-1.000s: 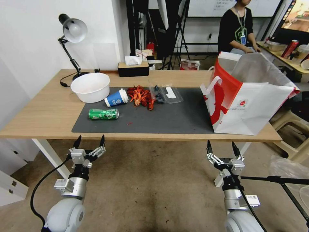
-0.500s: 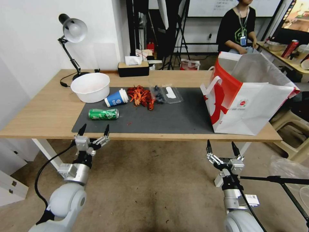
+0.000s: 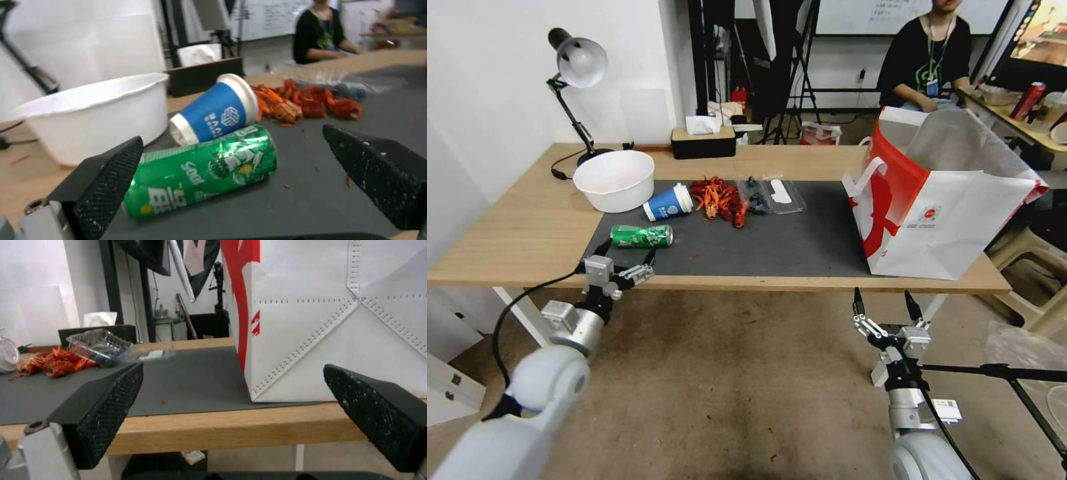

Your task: Pick up the trash from the table and place it into the takeout bag.

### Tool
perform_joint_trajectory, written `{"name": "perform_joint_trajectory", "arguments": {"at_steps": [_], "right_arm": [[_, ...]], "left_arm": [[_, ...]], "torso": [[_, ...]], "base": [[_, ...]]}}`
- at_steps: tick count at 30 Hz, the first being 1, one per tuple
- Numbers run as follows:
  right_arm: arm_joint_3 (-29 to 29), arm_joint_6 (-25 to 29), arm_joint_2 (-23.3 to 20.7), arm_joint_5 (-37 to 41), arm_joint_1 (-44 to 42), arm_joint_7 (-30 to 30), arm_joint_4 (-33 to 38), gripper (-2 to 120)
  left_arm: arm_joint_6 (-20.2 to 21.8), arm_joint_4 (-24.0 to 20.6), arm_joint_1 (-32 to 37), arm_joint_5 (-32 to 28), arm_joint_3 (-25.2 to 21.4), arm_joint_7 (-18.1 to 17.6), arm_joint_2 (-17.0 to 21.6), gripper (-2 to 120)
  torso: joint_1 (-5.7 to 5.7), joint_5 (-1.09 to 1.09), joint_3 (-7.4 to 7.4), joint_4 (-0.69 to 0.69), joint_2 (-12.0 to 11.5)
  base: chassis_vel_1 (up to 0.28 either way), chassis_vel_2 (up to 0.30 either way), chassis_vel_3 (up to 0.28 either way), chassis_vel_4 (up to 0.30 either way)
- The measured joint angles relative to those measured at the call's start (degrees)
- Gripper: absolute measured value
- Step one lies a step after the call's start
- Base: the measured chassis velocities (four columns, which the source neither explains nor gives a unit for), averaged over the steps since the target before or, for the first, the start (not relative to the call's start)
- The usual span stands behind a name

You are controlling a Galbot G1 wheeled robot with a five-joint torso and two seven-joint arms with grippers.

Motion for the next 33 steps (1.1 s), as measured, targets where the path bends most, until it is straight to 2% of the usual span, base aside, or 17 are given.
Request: {"name": "perform_joint_trajectory", "arguments": {"at_steps": [5,6,9,10,13,14,15,18,23,26,33], "right_arm": [[-0.1,0.0,0.1,-0.1,0.0,0.0,0.1,100],[-0.1,0.0,0.1,-0.1,0.0,0.0,0.1,100],[-0.1,0.0,0.1,-0.2,0.0,0.0,0.2,100],[-0.1,0.0,0.1,-0.2,0.0,0.0,0.2,100],[-0.2,0.0,0.0,-0.2,0.1,0.0,0.2,100],[-0.2,0.0,0.0,-0.2,0.1,0.0,0.0,100],[-0.2,0.0,0.0,-0.2,0.1,0.0,0.0,100],[-0.4,0.0,0.1,-0.3,0.2,0.0,-0.3,100],[-1.1,0.0,0.3,-0.5,0.9,0.0,-0.7,100],[-2.0,0.0,0.4,-0.7,1.6,0.0,-1.2,100],[-2.7,-0.2,0.4,-0.9,2.3,0.1,-1.7,100]], "left_arm": [[0.1,3.4,-4.4,-1.0,2.9,3.8,5.5,100],[0.1,3.4,-4.4,-1.0,2.9,3.8,5.5,100],[1.1,6.2,-9.6,-1.6,5.7,7.7,9.6,100],[1.1,6.2,-9.6,-1.6,5.7,7.7,9.6,100],[2.5,7.8,-12.9,-1.9,6.8,12.6,13.5,100],[3.2,8.7,-14.4,-1.9,7.3,15.3,15.1,100],[3.2,8.7,-14.4,-1.9,7.3,15.3,15.1,100],[4.4,11.3,-17.7,-1.7,8.6,20.8,18.0,100],[5.3,13.5,-20.1,-1.0,9.8,24.0,19.5,100],[6.3,15.7,-22.0,0.4,10.5,28.2,20.1,100],[6.4,18.1,-24.9,2.3,12.1,31.2,19.9,100]], "torso": [[0.0,0.0,0.0,0.0,0.0],[0.0,0.0,0.0,0.0,0.0],[0.0,-0.02,0.0,-0.02,0.0],[0.0,-0.02,0.0,-0.02,0.0],[0.0,0.01,0.0,0.0,0.0],[-0.01,0.0,0.0,0.02,0.0],[-0.01,0.0,0.0,0.02,0.0],[-0.01,0.0,0.0,-0.02,0.0],[-0.01,0.01,-0.01,0.0,0.0],[-0.01,0.0,0.0,0.0,0.0],[-0.01,0.02,-0.01,0.0,0.0]], "base": [[0.0,0.0,0.0,0.0],[0.0,0.0,0.0,0.0],[0.0,0.0,0.0,0.0],[0.0,0.0,0.0,0.0],[0.0,0.0,0.0,0.0],[0.0,0.0,0.0,0.0],[0.0,0.0,0.0,0.0],[0.0,0.0,0.0,0.0],[0.0,0.0,0.0,0.0],[0.0,0.0,0.0,0.0],[0.0,0.0,0.0,0.0]]}}
